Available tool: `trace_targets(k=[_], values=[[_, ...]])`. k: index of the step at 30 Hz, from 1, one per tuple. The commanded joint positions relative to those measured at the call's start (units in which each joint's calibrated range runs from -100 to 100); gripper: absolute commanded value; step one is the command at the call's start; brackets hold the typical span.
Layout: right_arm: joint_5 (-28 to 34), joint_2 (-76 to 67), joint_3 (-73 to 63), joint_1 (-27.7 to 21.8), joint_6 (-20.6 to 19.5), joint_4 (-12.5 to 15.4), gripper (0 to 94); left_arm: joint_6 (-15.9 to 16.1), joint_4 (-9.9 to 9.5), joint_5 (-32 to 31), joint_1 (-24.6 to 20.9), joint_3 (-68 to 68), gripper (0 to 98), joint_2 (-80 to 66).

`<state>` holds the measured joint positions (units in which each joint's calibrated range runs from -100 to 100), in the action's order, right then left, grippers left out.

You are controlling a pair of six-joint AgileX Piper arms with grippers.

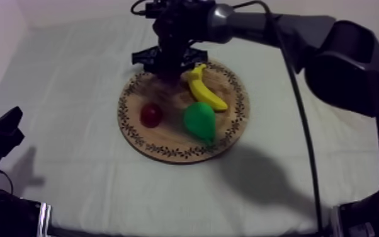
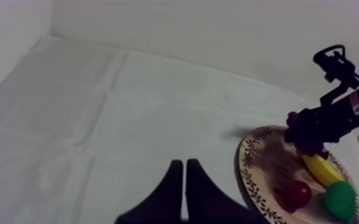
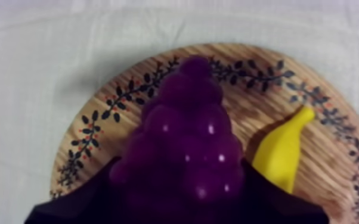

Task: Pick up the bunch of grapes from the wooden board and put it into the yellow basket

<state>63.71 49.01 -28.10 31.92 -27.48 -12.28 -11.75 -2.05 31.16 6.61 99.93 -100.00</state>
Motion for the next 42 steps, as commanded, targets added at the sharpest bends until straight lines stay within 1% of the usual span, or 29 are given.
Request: trace_targets(k=[1,5,10,18,23,28,33,42], values=[[0.0,-3.52,1.81,-0.07,0.23,-0.56,27.4,0.0,-0.02,-0.04,0.01,-0.04,0.1,0.0],[-0.72,-9.35,5.75,-0.67,0.57,-2.02,27.7,0.0,-0.02,-0.04,0.01,-0.04,0.1,0.0],[-3.26,-17.34,11.67,-2.17,1.44,-4.18,27.8,0.0,-0.02,-0.04,0.01,-0.04,0.1,0.0],[-8.08,-29.59,20.69,-5.86,4.89,-6.27,27.8,0.0,-0.02,-0.04,0.01,-0.04,0.1,0.0],[-12.28,-35.81,27.04,-8.59,7.16,-7.44,27.7,0.0,-0.02,-0.04,0.01,-0.04,0.1,0.0],[-16.24,-41.35,32.72,-12.47,8.78,-8.89,27.8,0.0,-0.02,-0.04,0.01,-0.04,0.1,0.0],[-19.06,-45.59,36.08,-16.6,10.27,-9.72,28.1,0.0,-0.02,-0.04,0.01,-0.04,0.1,0.0],[-24.39,-50.56,42.09,-24.16,12.75,-11.43,28.4,0.0,-0.02,-0.04,0.01,-0.04,0.1,0.0]])
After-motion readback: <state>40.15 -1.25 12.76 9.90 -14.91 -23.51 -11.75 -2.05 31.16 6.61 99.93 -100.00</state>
